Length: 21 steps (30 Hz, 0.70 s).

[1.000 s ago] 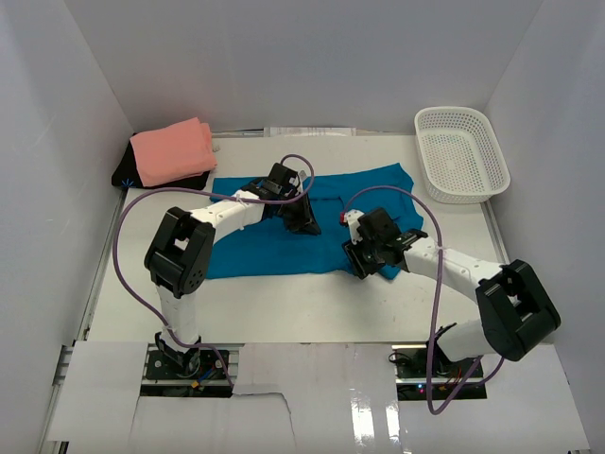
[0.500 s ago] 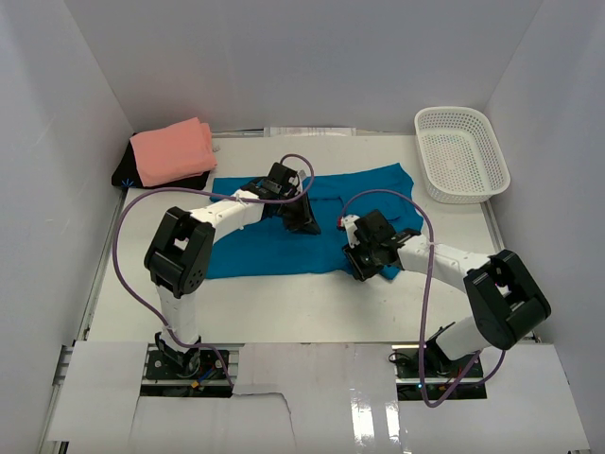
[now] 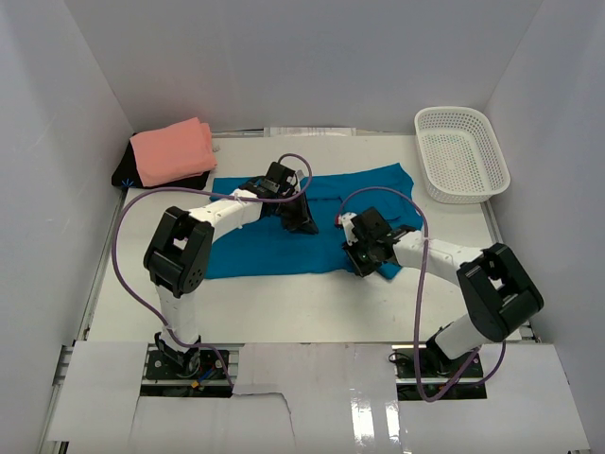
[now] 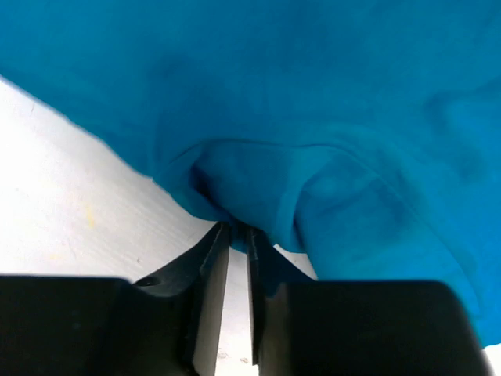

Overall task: Fold and stack the t-shirts
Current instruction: Grap the side of the flattened tshirt closest away from the robot with both arms

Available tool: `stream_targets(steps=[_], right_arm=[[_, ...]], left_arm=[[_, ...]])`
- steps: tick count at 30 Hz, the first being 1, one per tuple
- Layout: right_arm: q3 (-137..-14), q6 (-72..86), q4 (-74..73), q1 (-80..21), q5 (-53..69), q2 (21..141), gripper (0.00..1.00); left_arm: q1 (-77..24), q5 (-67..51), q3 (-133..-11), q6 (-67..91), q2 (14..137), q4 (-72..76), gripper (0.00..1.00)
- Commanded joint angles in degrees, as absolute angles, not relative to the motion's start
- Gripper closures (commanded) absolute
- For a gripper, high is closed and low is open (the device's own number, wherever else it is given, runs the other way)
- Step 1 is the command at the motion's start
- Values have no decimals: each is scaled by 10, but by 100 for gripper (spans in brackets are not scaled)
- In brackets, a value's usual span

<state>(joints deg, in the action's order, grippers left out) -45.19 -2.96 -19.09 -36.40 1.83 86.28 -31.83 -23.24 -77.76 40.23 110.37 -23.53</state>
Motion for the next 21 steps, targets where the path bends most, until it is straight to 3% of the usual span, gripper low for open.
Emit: stream_targets(steps=[1, 5, 9, 21], right_arm=[[-472, -18, -187, -366, -21, 893, 81], [-497, 6, -209, -366, -34, 931, 92], [-547, 51, -277, -366, -6, 943, 92], [-623, 152, -451, -368, 242, 882, 92]], left_arm=[[-315, -233, -801, 394, 1078, -237, 73], [-314, -234, -799, 391, 1077, -237, 74], [-308, -232, -795, 388, 1075, -241, 73], [-302, -237, -789, 391, 1078, -236, 74]])
